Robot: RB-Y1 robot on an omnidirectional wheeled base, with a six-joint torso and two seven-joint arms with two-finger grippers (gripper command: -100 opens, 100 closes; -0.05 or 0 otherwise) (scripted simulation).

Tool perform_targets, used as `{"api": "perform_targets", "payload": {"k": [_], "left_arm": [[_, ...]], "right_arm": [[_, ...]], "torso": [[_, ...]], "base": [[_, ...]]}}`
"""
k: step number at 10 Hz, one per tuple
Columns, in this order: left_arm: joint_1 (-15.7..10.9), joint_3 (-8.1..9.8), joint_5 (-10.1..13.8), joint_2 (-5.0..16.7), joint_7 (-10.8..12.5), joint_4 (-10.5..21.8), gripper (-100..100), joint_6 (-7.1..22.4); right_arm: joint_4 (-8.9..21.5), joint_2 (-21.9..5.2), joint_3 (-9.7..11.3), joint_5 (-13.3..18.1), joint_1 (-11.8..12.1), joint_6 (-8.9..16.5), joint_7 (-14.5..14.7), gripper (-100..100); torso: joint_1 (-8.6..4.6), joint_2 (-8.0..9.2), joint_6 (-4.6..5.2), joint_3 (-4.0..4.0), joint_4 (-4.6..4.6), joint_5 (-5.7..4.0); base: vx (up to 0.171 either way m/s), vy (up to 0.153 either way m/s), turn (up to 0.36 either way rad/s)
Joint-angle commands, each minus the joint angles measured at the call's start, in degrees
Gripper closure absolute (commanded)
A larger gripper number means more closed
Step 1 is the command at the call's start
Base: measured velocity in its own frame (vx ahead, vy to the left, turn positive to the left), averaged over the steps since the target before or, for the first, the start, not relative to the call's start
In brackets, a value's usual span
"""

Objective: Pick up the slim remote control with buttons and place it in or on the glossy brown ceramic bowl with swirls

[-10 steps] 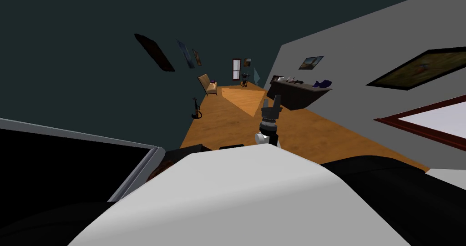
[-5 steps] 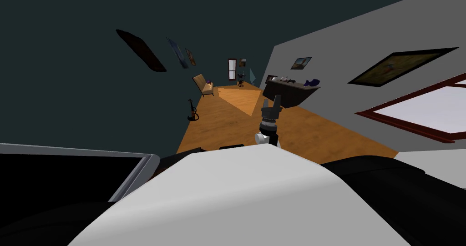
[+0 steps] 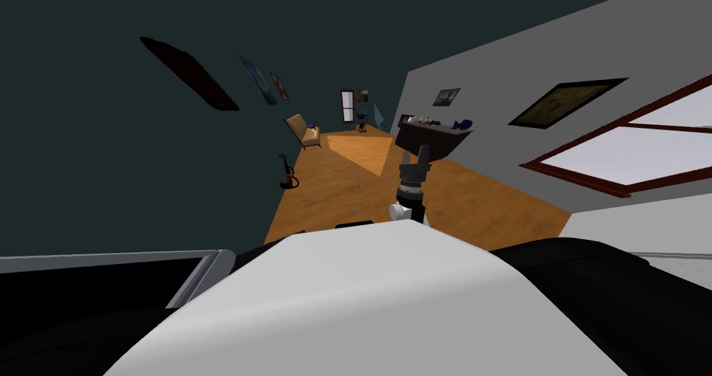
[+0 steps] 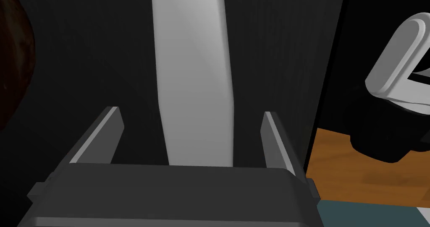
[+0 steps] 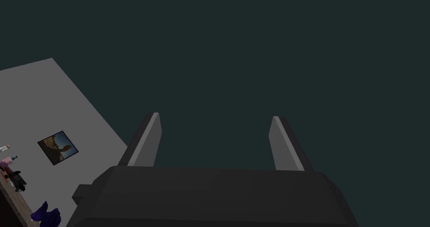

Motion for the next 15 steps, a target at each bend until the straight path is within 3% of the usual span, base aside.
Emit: {"api": "perform_targets", "payload": {"k": [1,5,7,8,9,13,14,15], "left_arm": [[-0.5,0.31,1.0,0.5,0.7,2.9,-100,2.2],[-2.3,0.34,1.9,1.1,2.4,8.2,-100,6.2],[-2.1,0.29,1.6,1.0,2.8,7.5,-100,6.3],[-2.1,0.28,1.6,1.0,2.9,7.6,0,6.4],[-3.6,-0.06,0.6,-0.1,2.2,9.6,-100,4.9],[-5.9,-0.57,-1.0,-1.9,1.1,12.6,-100,2.7],[-5.4,-0.45,-0.7,-1.5,1.3,11.9,-100,3.2],[-5.5,-0.47,-0.7,-1.6,1.2,12.1,100,3.1]], "right_arm": [[0.0,0.0,0.0,0.0,0.0,0.0,0.0,0],[0.0,0.0,0.0,0.0,0.0,0.0,0.0,0],[0.0,0.0,0.0,0.0,0.0,0.0,0.0,0],[0.0,0.0,0.0,0.0,0.0,0.0,0.0,0],[0.0,0.0,0.0,0.0,0.0,0.0,0.0,0],[0.0,0.0,0.0,0.0,0.0,0.0,0.0,0],[0.0,0.0,0.0,0.0,0.0,0.0,0.0,0],[0.0,0.0,0.0,0.0,0.0,0.0,0.0,0]], "torso": [[0.00,0.00,0.00,0.00,0.00,0.00],[-0.02,0.04,-0.02,0.02,0.00,0.00],[0.06,0.06,-0.03,0.03,0.01,0.02],[-0.04,0.06,-0.03,0.03,0.01,0.00],[-0.11,0.06,-0.03,0.03,0.01,-0.02],[-0.12,0.02,-0.03,0.01,0.00,-0.02],[-0.11,0.02,-0.04,0.01,0.00,-0.02],[-0.14,0.04,-0.03,0.02,0.00,-0.03]], "base": [[0.018,0.027,-0.116],[0.007,0.035,-0.088],[0.000,0.039,-0.018],[0.000,0.000,0.000],[0.015,0.029,0.072],[0.015,0.016,0.051],[0.005,0.004,0.012],[0.000,0.000,0.000]]}}
